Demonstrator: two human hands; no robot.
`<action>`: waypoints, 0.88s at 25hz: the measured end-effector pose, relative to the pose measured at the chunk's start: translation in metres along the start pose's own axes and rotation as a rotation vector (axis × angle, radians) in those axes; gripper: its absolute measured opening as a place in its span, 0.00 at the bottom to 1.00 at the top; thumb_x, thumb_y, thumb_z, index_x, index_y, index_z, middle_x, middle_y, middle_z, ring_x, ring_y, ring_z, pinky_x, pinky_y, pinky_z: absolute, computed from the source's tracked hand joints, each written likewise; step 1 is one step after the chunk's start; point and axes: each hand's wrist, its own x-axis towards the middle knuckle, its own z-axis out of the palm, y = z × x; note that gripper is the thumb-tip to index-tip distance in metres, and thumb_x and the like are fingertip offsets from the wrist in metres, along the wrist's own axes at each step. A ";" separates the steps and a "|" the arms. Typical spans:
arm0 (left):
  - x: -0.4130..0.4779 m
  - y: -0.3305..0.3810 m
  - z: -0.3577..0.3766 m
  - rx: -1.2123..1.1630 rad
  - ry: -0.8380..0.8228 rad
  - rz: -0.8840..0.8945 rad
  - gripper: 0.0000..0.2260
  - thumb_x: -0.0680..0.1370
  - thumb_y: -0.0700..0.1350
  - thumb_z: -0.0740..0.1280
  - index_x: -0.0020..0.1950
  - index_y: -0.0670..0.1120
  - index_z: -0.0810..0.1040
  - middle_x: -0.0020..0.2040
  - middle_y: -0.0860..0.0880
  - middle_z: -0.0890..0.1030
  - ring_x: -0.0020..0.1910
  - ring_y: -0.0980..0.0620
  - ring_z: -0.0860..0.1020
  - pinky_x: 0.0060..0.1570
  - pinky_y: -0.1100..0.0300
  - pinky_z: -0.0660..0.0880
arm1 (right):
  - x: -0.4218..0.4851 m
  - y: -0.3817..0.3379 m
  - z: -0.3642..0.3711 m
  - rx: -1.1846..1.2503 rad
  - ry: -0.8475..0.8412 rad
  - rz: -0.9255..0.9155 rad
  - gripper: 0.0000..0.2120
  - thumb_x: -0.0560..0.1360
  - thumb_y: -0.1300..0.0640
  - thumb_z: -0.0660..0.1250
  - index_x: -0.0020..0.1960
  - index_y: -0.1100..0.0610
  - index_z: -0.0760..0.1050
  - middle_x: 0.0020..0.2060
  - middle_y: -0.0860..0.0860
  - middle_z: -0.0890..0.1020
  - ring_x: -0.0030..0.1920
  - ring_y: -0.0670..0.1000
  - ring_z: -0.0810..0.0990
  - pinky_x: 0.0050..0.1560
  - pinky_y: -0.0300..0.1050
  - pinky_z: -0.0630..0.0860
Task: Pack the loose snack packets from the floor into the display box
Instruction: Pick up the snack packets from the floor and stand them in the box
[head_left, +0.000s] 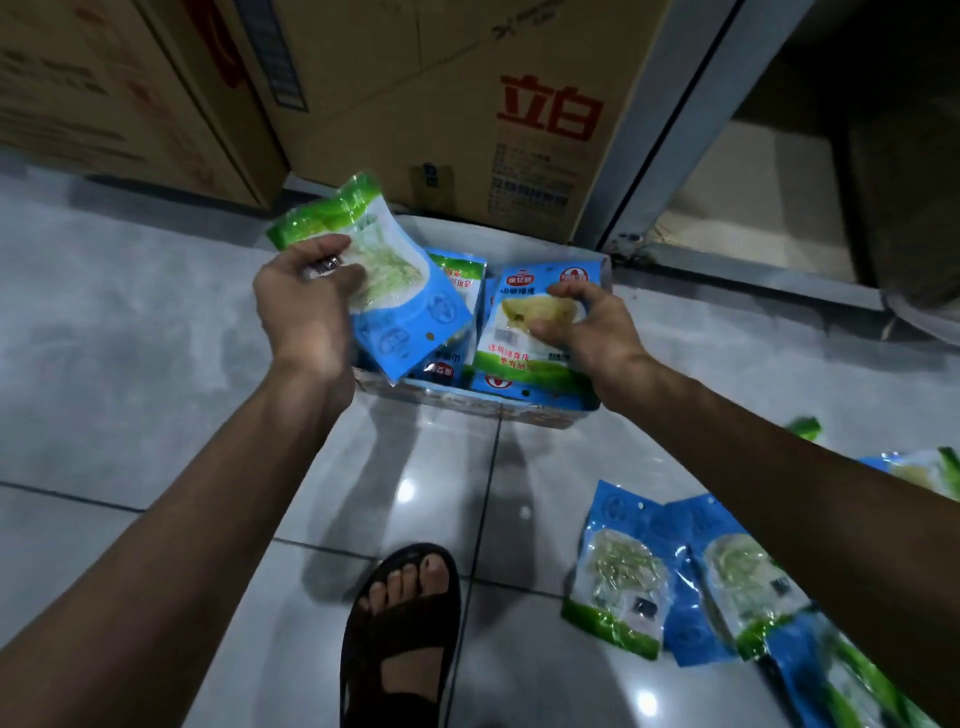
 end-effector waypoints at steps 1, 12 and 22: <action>0.000 -0.001 -0.001 -0.006 0.008 -0.005 0.13 0.72 0.28 0.68 0.52 0.42 0.80 0.43 0.49 0.80 0.31 0.62 0.79 0.33 0.71 0.75 | 0.007 0.002 0.003 -0.017 0.019 -0.008 0.21 0.68 0.65 0.76 0.56 0.49 0.76 0.63 0.51 0.77 0.54 0.54 0.81 0.55 0.53 0.80; -0.002 -0.005 0.000 -0.010 -0.043 0.003 0.14 0.73 0.29 0.68 0.53 0.43 0.81 0.45 0.50 0.81 0.38 0.59 0.81 0.38 0.67 0.78 | 0.005 0.014 0.017 -1.144 0.172 -0.395 0.30 0.70 0.54 0.74 0.68 0.55 0.66 0.73 0.67 0.56 0.73 0.65 0.55 0.74 0.55 0.58; -0.001 -0.014 0.002 0.040 -0.173 0.073 0.18 0.70 0.25 0.66 0.48 0.48 0.76 0.53 0.47 0.79 0.46 0.53 0.79 0.37 0.66 0.76 | -0.009 -0.032 0.018 -0.556 0.021 -0.477 0.20 0.73 0.51 0.72 0.64 0.54 0.76 0.56 0.49 0.78 0.50 0.42 0.76 0.54 0.33 0.72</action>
